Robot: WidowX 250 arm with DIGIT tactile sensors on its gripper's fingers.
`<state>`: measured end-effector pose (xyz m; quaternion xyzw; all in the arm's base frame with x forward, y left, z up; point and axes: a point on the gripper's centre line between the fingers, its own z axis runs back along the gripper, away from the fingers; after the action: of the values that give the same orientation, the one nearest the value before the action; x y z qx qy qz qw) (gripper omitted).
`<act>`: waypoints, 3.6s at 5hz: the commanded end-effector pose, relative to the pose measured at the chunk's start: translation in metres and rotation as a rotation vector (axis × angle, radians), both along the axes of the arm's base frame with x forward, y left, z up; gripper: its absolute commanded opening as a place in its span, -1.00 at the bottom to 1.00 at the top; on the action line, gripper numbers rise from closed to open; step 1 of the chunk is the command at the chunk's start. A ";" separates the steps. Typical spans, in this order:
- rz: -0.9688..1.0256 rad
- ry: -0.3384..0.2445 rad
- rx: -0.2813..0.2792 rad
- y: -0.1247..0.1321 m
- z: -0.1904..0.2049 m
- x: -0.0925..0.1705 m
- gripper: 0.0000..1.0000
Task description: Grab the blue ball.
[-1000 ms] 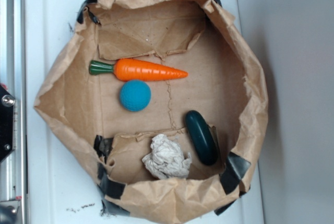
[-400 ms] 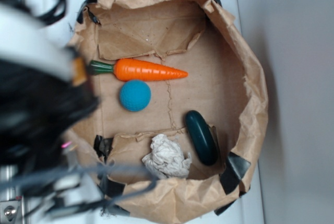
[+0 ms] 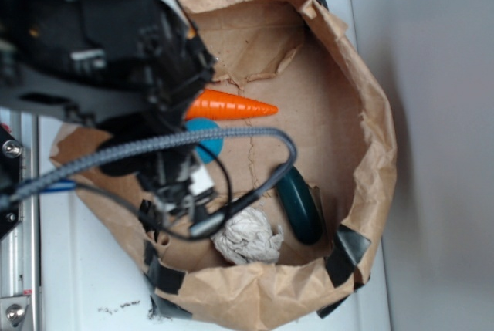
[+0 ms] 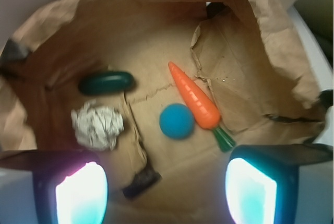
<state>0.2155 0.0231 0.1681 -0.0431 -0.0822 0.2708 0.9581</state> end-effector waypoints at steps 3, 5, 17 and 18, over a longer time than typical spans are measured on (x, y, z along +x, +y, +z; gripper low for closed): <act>0.134 -0.014 0.035 0.025 -0.010 0.016 1.00; 0.269 -0.025 -0.026 0.033 -0.041 0.024 1.00; 0.476 -0.002 0.080 -0.010 -0.107 -0.012 1.00; 0.479 -0.022 0.037 -0.012 -0.088 -0.005 1.00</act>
<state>0.2040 0.0078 0.0633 0.0102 -0.0779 0.4889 0.8688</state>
